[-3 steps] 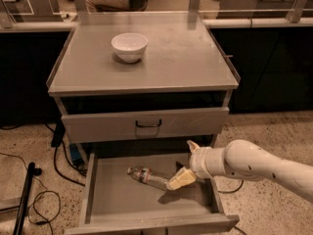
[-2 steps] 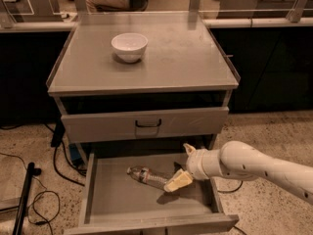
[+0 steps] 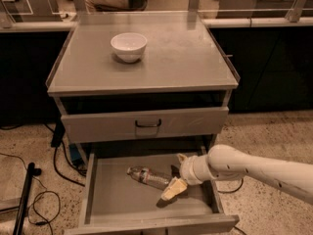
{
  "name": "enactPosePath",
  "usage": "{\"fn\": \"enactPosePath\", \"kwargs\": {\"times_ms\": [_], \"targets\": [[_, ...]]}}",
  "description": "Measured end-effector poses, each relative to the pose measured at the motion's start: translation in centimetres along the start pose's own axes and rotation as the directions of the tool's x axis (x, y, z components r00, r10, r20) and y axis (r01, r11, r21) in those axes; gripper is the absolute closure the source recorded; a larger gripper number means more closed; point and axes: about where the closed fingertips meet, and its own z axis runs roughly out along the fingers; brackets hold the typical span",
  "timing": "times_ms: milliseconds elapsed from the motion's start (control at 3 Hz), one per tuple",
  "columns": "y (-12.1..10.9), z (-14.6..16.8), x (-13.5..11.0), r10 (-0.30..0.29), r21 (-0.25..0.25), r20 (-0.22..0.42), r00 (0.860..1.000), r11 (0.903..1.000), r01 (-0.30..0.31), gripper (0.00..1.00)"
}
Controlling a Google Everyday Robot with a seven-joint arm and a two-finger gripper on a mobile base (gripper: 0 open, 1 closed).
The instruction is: Pick water bottle from middle drawer and place on counter
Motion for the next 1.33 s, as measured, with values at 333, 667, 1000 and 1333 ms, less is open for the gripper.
{"fn": "enactPosePath", "kwargs": {"times_ms": [333,667,1000,1333], "targets": [[-0.4,2.2,0.6,0.013,0.003,0.023,1.000,0.9999,-0.013,0.00],[-0.7,4.2,1.0,0.033,-0.003,0.050,0.998,0.9994,-0.033,0.00],[-1.6,6.2,1.4,0.055,-0.006,0.067,0.996,0.9985,-0.054,0.00],[-2.3,8.0,1.2,0.058,-0.010,0.062,0.996,0.9983,-0.058,0.00]]}}
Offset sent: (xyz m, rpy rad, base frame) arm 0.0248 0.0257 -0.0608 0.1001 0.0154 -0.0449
